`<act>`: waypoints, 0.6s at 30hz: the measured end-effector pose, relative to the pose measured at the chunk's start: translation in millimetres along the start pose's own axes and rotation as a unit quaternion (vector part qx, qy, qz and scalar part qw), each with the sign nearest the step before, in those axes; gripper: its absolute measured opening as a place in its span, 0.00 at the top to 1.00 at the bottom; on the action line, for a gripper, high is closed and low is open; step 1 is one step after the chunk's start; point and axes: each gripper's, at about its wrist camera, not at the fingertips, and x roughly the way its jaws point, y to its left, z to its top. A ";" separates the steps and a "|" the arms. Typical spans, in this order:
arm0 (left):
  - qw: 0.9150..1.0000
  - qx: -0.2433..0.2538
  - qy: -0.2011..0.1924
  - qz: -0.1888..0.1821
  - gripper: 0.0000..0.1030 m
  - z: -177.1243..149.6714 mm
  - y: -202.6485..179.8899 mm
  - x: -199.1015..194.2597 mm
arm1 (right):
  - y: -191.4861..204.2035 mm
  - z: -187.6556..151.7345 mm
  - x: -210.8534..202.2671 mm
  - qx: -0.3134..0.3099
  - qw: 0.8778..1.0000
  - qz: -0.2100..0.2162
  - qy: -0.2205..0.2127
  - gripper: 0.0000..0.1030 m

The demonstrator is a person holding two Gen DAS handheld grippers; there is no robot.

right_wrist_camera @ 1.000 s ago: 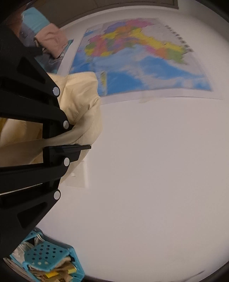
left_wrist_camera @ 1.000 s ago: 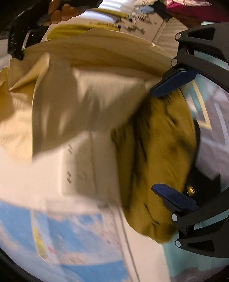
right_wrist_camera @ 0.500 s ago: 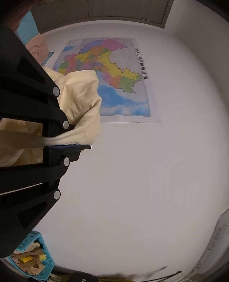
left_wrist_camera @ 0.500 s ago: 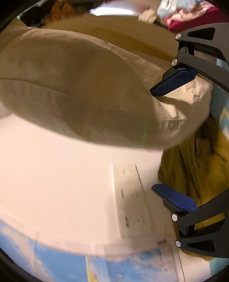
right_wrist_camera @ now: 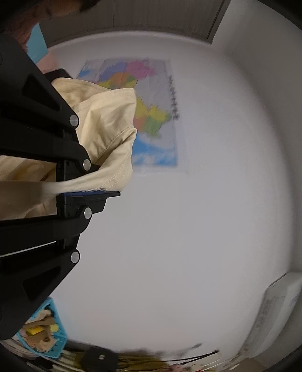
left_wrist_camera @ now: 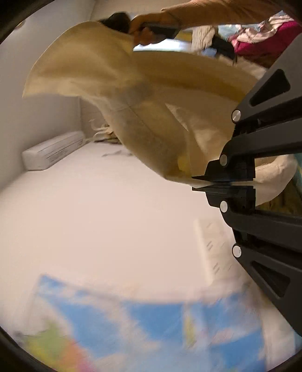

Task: Fold large clothes
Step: 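Grasp the cream jacket with the left gripper while the right gripper holds it up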

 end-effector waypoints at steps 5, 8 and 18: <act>0.995 0.034 -0.041 0.083 0.99 57.1 -5.1 -91.1 | 49.1 27.8 -38.9 -0.026 0.999 0.022 -0.016 0.97; 0.987 0.052 -0.056 0.140 0.99 96.0 -38.8 -156.3 | 78.1 36.3 -54.9 -0.034 0.998 0.052 -0.020 0.97; 0.900 0.162 0.022 0.403 0.98 131.9 -54.4 -265.5 | 124.4 -18.6 24.7 0.047 0.975 0.203 0.079 0.96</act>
